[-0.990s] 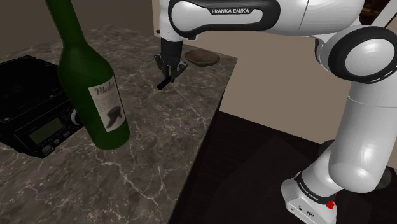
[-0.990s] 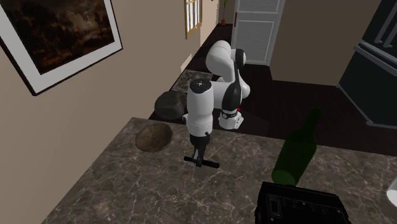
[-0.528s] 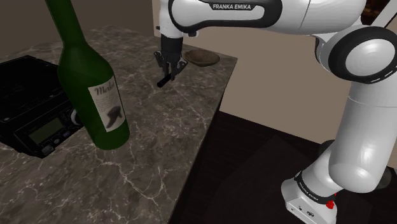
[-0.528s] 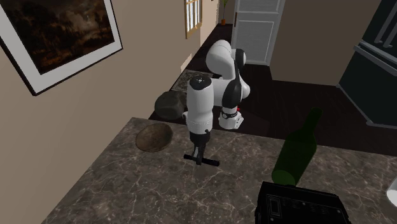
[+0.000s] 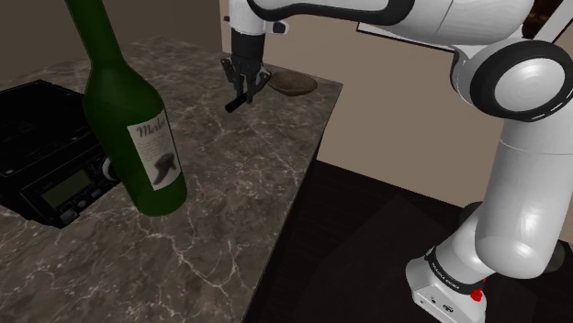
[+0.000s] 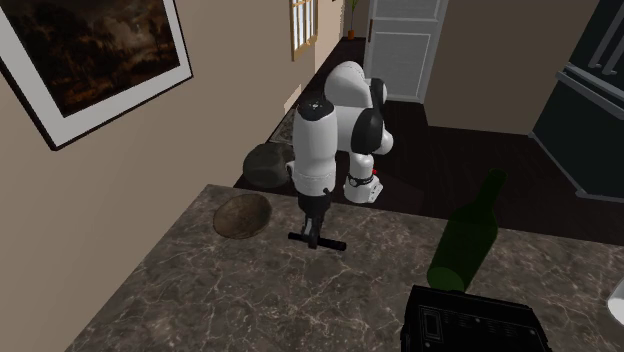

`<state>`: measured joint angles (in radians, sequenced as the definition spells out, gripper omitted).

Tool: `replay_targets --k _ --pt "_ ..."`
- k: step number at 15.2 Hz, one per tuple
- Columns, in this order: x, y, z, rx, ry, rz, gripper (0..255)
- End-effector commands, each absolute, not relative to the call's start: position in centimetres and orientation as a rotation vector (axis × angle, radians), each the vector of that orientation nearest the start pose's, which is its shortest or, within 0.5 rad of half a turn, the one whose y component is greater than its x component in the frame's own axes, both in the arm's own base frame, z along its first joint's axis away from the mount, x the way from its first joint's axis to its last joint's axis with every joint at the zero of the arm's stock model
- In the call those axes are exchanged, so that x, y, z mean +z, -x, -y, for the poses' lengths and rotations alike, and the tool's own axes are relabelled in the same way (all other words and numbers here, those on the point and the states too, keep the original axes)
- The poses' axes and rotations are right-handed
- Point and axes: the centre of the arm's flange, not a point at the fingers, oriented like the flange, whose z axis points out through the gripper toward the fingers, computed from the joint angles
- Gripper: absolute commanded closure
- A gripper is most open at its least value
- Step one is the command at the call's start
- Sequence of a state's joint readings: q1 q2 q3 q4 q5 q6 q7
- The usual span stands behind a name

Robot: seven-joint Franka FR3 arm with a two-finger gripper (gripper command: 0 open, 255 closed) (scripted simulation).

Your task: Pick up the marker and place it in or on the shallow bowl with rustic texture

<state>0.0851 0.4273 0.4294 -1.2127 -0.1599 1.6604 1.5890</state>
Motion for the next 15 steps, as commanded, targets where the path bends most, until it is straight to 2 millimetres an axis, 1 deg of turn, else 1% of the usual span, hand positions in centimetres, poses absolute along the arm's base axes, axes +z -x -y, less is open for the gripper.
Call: replay_targets --k 1,12,15 --pt "56.6 -62.7 -26.4 -0.025 2.629 -1.619 255" --pt "62.4 -62.7 -26.4 -0.025 2.629 -1.619 255" --pt "62.5 -63.6 -22.5 -0.025 2.629 -1.619 255"
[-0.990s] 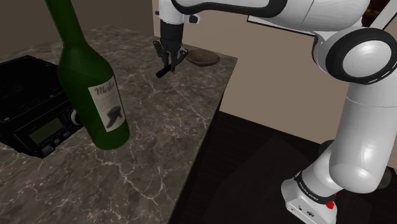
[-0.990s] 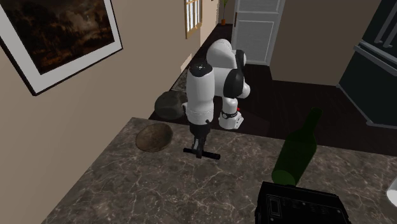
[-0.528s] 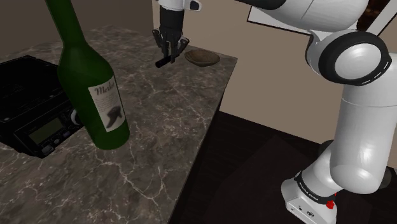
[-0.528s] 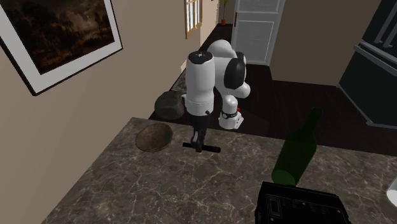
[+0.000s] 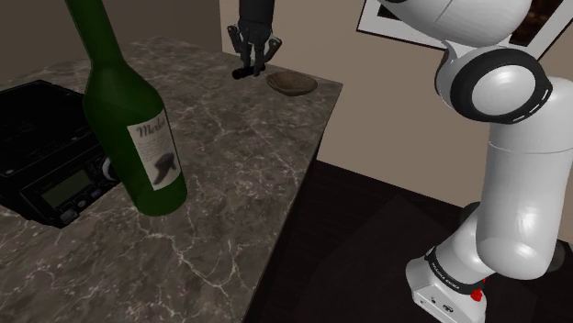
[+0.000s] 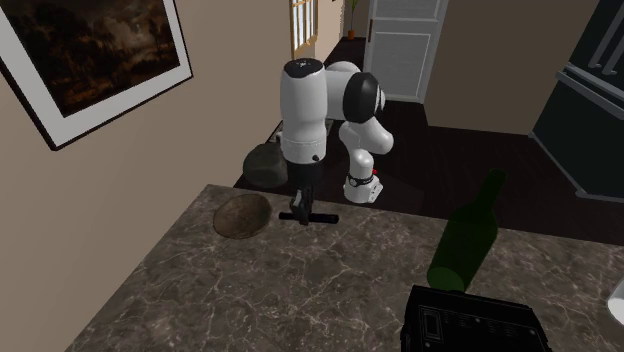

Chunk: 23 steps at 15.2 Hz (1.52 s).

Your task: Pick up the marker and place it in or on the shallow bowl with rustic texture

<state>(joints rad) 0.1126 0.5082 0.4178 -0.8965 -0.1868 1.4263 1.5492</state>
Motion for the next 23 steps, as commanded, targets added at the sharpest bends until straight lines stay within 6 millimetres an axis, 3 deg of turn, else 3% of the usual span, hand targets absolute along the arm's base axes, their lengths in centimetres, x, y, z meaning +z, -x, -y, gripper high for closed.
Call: replay_targets --k 1,15,23 --pt "62.6 -63.9 -21.2 -0.025 2.629 -1.619 255" --pt "63.2 -68.0 -3.5 -0.025 2.629 -1.619 255" --pt "59.0 -68.0 -3.5 -0.025 2.629 -1.619 255"
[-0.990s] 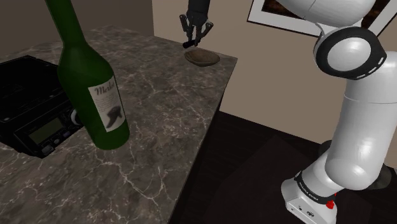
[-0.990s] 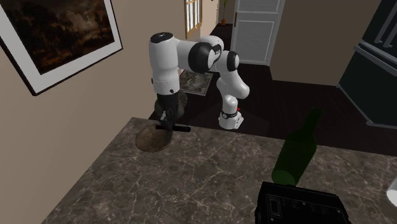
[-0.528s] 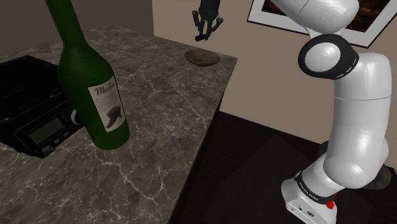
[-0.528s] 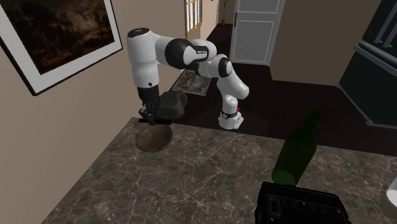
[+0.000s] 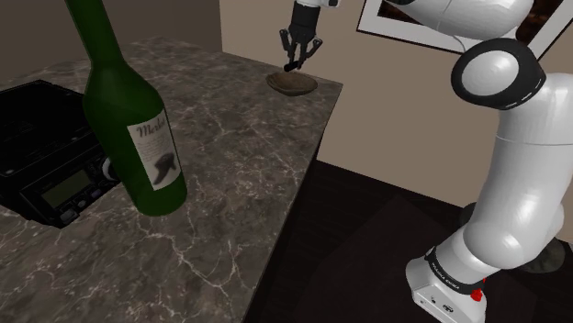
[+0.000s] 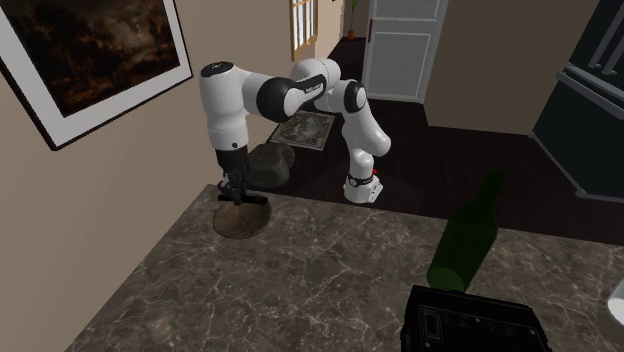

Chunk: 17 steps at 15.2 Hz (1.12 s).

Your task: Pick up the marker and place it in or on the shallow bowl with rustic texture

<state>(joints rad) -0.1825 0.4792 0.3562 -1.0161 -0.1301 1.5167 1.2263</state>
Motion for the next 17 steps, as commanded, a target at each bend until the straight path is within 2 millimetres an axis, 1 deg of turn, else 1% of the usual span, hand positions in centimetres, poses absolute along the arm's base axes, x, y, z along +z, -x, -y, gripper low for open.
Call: replay_targets --k 1,7,15,16,17 --pt "58.5 -68.0 -3.5 -0.025 2.629 -1.619 255" --pt "55.4 -68.0 -3.5 -0.025 2.629 -1.619 255" --pt "55.4 -68.0 -3.5 -0.025 2.629 -1.619 255" --pt "55.4 -68.0 -3.5 -0.025 2.629 -1.619 0" --pt "55.4 -68.0 -3.5 -0.025 2.629 -1.619 0"
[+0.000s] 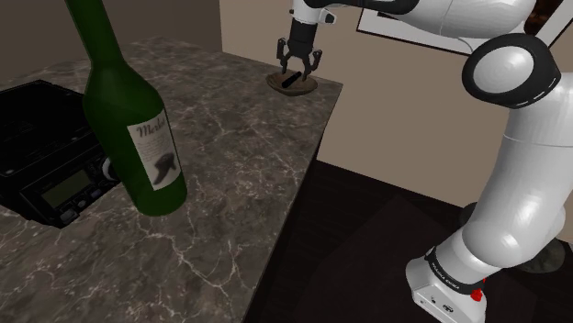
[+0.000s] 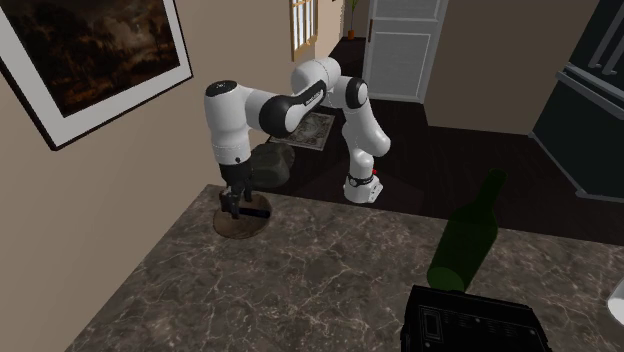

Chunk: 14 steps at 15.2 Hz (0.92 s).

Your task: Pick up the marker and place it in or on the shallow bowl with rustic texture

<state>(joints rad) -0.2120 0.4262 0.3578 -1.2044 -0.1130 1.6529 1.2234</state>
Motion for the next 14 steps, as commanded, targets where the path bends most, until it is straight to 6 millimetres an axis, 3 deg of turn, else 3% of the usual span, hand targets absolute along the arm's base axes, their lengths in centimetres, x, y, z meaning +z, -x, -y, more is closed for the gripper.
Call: replay_targets --k 1,4,8,14 --pt "55.4 -68.0 -3.5 -0.025 2.629 -1.619 0" --pt "55.4 -68.0 -3.5 -0.025 2.629 -1.619 0" --pt "60.4 -67.8 -3.3 -0.025 2.629 -1.619 0" --pt "60.4 -67.8 -3.3 -0.025 2.629 -1.619 0"
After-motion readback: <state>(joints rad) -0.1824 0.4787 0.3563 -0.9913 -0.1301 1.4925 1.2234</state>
